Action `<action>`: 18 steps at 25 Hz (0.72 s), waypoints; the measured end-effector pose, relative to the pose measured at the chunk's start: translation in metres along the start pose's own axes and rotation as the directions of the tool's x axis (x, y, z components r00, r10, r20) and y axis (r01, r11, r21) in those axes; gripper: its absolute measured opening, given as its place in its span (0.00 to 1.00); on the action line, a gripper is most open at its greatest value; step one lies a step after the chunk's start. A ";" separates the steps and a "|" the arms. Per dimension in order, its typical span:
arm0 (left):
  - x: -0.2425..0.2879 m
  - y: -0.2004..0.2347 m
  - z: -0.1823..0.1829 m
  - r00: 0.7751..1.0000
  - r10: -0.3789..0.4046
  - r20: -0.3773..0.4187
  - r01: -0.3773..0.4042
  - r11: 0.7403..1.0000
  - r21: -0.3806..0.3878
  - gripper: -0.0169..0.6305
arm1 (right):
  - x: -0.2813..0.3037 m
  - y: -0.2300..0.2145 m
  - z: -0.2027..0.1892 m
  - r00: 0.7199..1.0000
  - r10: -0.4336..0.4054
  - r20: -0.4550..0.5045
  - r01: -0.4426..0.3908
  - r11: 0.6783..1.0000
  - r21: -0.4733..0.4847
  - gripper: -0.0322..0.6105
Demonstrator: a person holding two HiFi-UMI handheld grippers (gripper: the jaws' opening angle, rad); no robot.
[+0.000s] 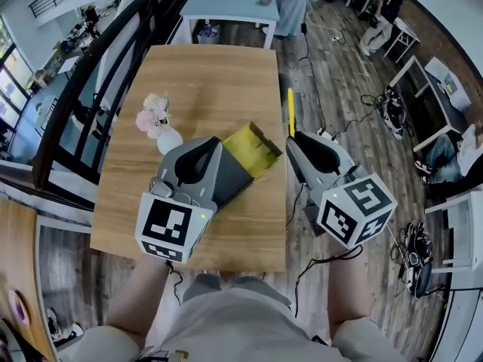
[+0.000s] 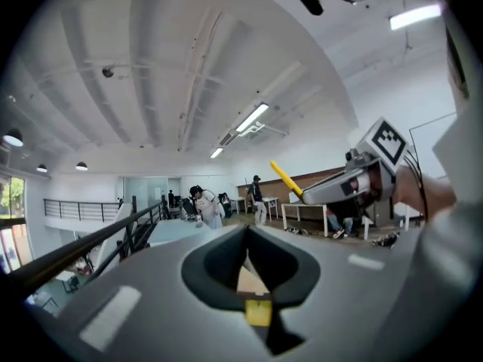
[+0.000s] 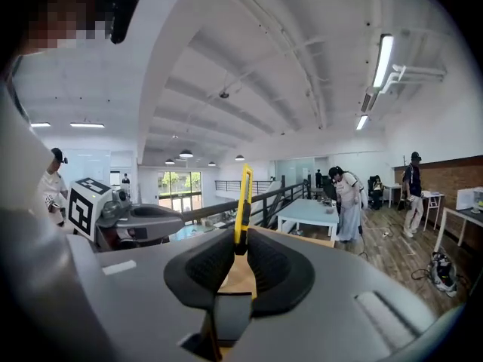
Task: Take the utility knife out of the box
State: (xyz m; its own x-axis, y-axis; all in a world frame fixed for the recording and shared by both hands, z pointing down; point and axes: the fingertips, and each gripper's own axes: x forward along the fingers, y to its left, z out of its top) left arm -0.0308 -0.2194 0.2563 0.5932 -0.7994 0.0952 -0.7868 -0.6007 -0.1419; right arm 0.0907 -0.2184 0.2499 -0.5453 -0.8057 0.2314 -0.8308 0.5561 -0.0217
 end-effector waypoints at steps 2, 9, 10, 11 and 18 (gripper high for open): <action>-0.009 -0.010 0.016 0.999 -0.016 0.028 0.015 0.999 0.035 0.03 | -0.018 0.013 0.015 0.998 0.034 0.059 -0.034 0.999 -0.006 0.14; -0.039 -0.035 0.043 0.997 -0.055 0.055 0.053 0.998 0.031 0.03 | -0.066 0.039 0.040 0.981 0.048 0.189 -0.050 0.999 0.007 0.14; -0.042 -0.038 0.045 0.997 -0.059 0.049 0.057 0.998 0.033 0.03 | -0.070 0.042 0.043 0.979 0.046 0.197 -0.047 0.999 0.001 0.14; -0.045 -0.041 0.047 0.997 -0.063 0.044 0.061 0.997 0.036 0.03 | -0.074 0.045 0.044 0.978 0.046 0.201 -0.046 0.999 -0.004 0.14; -0.065 -0.061 0.042 0.994 -0.107 0.015 0.107 0.994 0.000 0.03 | -0.082 0.055 0.030 0.981 0.058 0.183 -0.059 0.998 0.001 0.14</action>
State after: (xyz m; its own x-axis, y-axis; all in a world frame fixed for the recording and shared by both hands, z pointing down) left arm -0.0143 -0.1308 0.2176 0.6762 -0.7306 0.0948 -0.7190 -0.6825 -0.1310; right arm 0.0863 -0.1281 0.2008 -0.6037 -0.7957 0.0482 -0.7972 0.6026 -0.0368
